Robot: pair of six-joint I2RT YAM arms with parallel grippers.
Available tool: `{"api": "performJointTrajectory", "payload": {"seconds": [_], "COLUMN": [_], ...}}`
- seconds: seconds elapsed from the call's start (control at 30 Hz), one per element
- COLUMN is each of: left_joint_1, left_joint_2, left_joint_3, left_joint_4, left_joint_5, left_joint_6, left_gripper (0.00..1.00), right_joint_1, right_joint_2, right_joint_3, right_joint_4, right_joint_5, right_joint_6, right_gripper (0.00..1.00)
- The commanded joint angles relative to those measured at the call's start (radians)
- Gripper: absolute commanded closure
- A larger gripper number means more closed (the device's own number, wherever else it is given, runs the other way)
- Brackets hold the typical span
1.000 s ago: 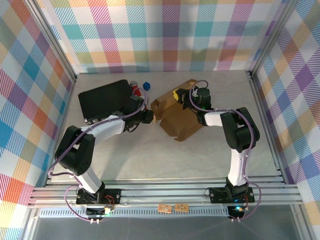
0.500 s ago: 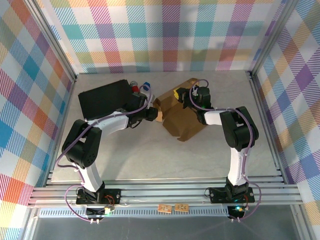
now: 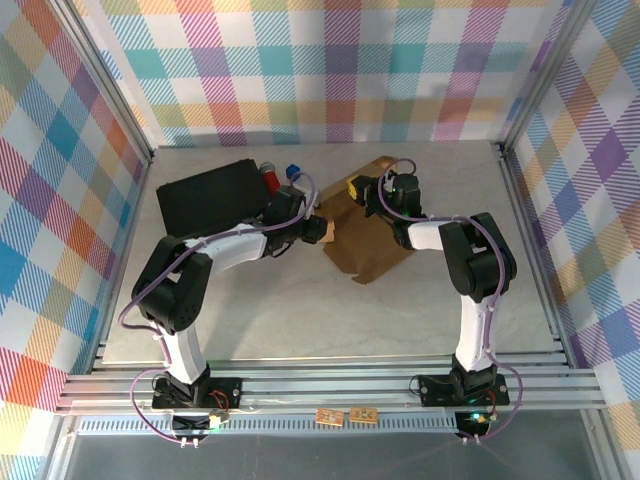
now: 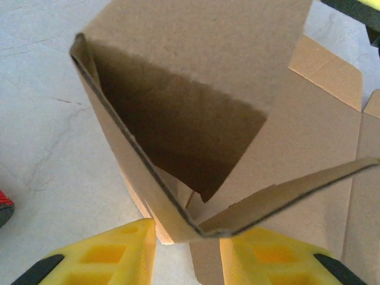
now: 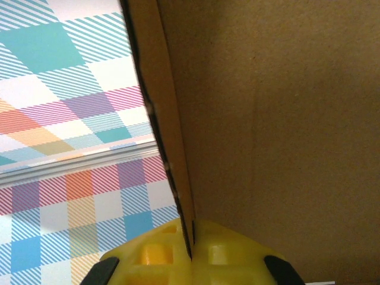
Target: Fold the paper box
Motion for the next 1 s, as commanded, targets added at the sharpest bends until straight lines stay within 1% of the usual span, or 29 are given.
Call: {"api": "performJointTrajectory", "payload": {"seconds": [0.0,0.1,0.23,0.47,0.53,0.7,0.8,0.97], "left_joint_1": [-0.008,-0.016,-0.029,-0.053,-0.060,-0.073,-0.080,-0.085], "left_joint_2": [0.024,0.043,0.070,0.116,0.129,0.154,0.165,0.179], "left_joint_3": [0.044,0.062,0.084,0.134,0.148,0.178,0.186,0.199], "left_joint_4": [0.034,0.031,0.023,-0.030,-0.046,-0.063,-0.059,-0.060], "left_joint_5": [-0.023,-0.042,-0.084,-0.224,-0.272,-0.332,-0.361,-0.372], "left_joint_6": [0.010,0.009,0.004,-0.016,-0.027,-0.052,-0.060,-0.072], "left_gripper": [0.66,0.65,0.60,0.60,0.62,0.68,0.75,0.89], "right_joint_1": [0.011,0.011,0.011,0.011,0.011,0.011,0.011,0.010], "right_joint_2": [0.011,0.012,0.015,0.019,0.022,0.022,0.023,0.027], "right_joint_3": [-0.010,-0.012,-0.009,-0.004,-0.004,-0.004,-0.004,0.002], "right_joint_4": [0.002,0.006,0.010,0.013,0.014,0.018,0.016,0.010], "right_joint_5": [-0.017,-0.018,-0.019,-0.022,-0.023,-0.023,-0.022,-0.023], "right_joint_6": [0.014,0.019,0.022,0.028,0.030,0.033,0.033,0.036], "right_gripper": [1.00,1.00,1.00,1.00,1.00,1.00,1.00,1.00]}}
